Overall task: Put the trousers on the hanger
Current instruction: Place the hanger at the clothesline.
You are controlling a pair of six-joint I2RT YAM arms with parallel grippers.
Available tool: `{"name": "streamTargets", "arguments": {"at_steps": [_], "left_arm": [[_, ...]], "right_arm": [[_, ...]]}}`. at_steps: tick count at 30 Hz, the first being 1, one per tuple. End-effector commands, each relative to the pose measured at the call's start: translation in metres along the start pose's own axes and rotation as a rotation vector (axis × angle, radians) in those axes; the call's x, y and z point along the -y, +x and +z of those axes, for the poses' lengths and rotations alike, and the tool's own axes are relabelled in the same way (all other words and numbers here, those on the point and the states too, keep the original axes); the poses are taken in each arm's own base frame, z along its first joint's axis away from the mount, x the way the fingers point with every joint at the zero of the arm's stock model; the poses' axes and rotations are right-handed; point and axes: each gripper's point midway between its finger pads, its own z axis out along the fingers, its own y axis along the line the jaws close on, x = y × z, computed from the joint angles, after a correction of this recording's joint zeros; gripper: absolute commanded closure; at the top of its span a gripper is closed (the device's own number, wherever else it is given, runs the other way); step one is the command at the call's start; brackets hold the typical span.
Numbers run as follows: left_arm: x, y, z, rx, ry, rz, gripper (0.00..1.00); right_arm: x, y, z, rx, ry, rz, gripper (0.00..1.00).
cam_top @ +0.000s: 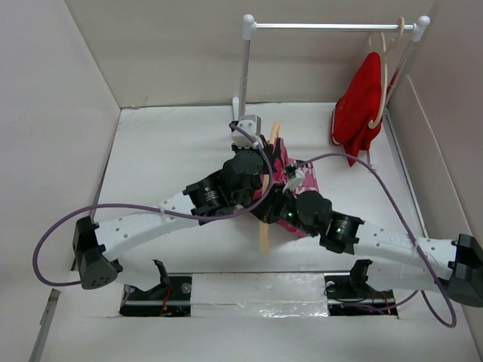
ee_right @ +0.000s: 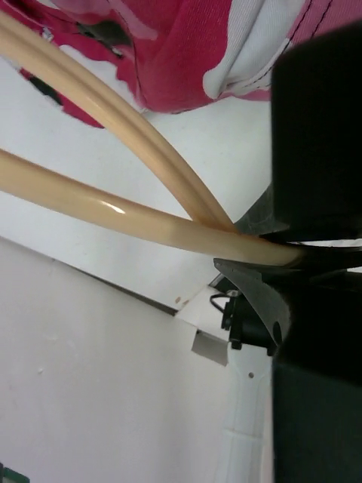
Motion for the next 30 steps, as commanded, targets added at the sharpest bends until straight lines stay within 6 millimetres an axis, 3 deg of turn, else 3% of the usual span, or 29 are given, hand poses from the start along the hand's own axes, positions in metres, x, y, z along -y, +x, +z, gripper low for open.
{"name": "streamTargets", "arguments": {"at_steps": [1,3,4,9,10,11,13,14,17,21,23,26,27,28,29,30], "left_arm": [[0.035,-0.081,-0.013,0.156,0.095,-0.155,1.00],[0.045,-0.095,-0.015,0.172,0.132,-0.168,1.00],[0.055,-0.112,-0.016,0.195,0.152,-0.186,1.00],[0.078,-0.143,-0.016,0.213,0.188,-0.169,0.98],[0.078,-0.155,-0.014,0.232,0.187,-0.169,0.93],[0.081,-0.159,-0.014,0.231,0.211,-0.162,0.78],[0.081,-0.171,-0.015,0.236,0.235,-0.177,0.64],[0.079,-0.175,-0.013,0.235,0.252,-0.176,0.52],[0.075,-0.191,-0.019,0.258,0.271,-0.172,0.34],[0.065,-0.213,-0.035,0.288,0.267,-0.150,0.24],[0.051,-0.222,-0.054,0.312,0.271,-0.163,0.22],[0.017,-0.212,-0.083,0.347,0.279,-0.239,0.25],[0.008,-0.203,-0.089,0.345,0.282,-0.257,0.27],[-0.010,-0.181,-0.097,0.329,0.276,-0.263,0.28],[-0.018,-0.171,-0.098,0.323,0.266,-0.274,0.32],[-0.027,-0.158,-0.099,0.306,0.250,-0.276,0.35]], "right_arm": [[-0.049,-0.048,-0.010,0.137,-0.135,0.040,0.94],[-0.066,-0.052,-0.017,0.134,-0.205,0.055,1.00],[-0.075,-0.059,-0.022,0.147,-0.227,0.079,1.00],[-0.120,-0.100,-0.054,0.221,-0.363,0.128,1.00],[-0.126,-0.106,-0.059,0.230,-0.381,0.131,1.00],[-0.132,-0.120,-0.064,0.259,-0.397,0.134,1.00],[-0.139,-0.131,-0.070,0.263,-0.433,0.137,1.00],[-0.136,-0.140,-0.070,0.280,-0.431,0.135,1.00],[-0.138,-0.152,-0.072,0.280,-0.468,0.149,1.00],[-0.130,-0.168,-0.067,0.265,-0.478,0.133,1.00],[-0.121,-0.187,-0.061,0.285,-0.453,0.118,1.00],[-0.109,-0.209,-0.053,0.290,-0.403,0.066,1.00],[-0.105,-0.216,-0.051,0.292,-0.389,0.062,1.00],[-0.096,-0.231,-0.050,0.318,-0.367,0.046,1.00],[-0.103,-0.245,-0.054,0.338,-0.382,0.023,1.00],[-0.092,-0.246,-0.041,0.298,-0.357,0.017,1.00]]}}
